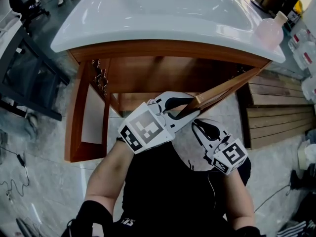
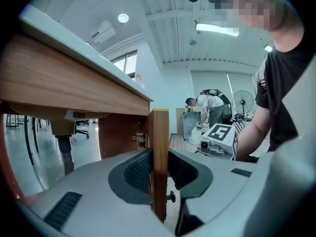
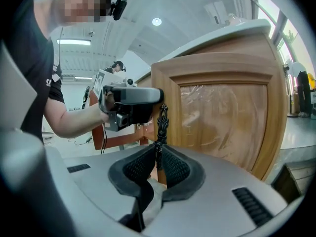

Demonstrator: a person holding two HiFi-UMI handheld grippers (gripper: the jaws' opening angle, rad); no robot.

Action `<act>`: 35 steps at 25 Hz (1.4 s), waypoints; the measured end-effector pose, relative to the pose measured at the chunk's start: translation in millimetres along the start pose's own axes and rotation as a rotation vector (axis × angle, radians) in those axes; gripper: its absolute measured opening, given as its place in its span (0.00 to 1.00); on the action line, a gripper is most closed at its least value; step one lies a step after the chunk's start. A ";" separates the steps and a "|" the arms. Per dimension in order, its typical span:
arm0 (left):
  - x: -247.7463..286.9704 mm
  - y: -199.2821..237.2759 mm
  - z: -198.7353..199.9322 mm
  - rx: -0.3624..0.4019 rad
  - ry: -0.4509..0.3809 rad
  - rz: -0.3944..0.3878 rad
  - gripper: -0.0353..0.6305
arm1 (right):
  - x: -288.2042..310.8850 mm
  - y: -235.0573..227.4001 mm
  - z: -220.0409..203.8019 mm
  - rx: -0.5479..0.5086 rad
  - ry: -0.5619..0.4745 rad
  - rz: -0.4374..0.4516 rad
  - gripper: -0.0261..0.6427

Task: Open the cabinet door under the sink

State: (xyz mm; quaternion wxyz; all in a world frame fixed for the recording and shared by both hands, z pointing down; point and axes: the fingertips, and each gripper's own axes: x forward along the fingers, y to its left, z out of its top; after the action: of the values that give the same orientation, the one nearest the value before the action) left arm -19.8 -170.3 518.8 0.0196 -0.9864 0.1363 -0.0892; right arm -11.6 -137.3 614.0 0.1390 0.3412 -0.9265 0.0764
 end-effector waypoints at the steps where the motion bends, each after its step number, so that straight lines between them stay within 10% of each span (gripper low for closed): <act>1: -0.4 0.2 0.2 -0.004 -0.003 -0.004 0.20 | -4.1 -1.4 -0.2 0.007 -0.001 -0.005 0.12; 22: 2.2 -20.4 -4.8 0.061 0.081 -0.074 0.21 | -30.7 -21.5 14.1 0.009 -0.049 -0.111 0.12; 35: 4.3 -36.4 -2.7 0.030 0.067 -0.137 0.22 | -5.0 7.2 -14.0 0.025 0.042 0.002 0.27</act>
State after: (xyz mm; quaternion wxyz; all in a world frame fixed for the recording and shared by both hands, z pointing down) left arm -6.6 -136.6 524.5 0.0238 -0.9895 0.0677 -0.1256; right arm -9.7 -125.4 625.5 0.1543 0.3406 -0.9225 0.0955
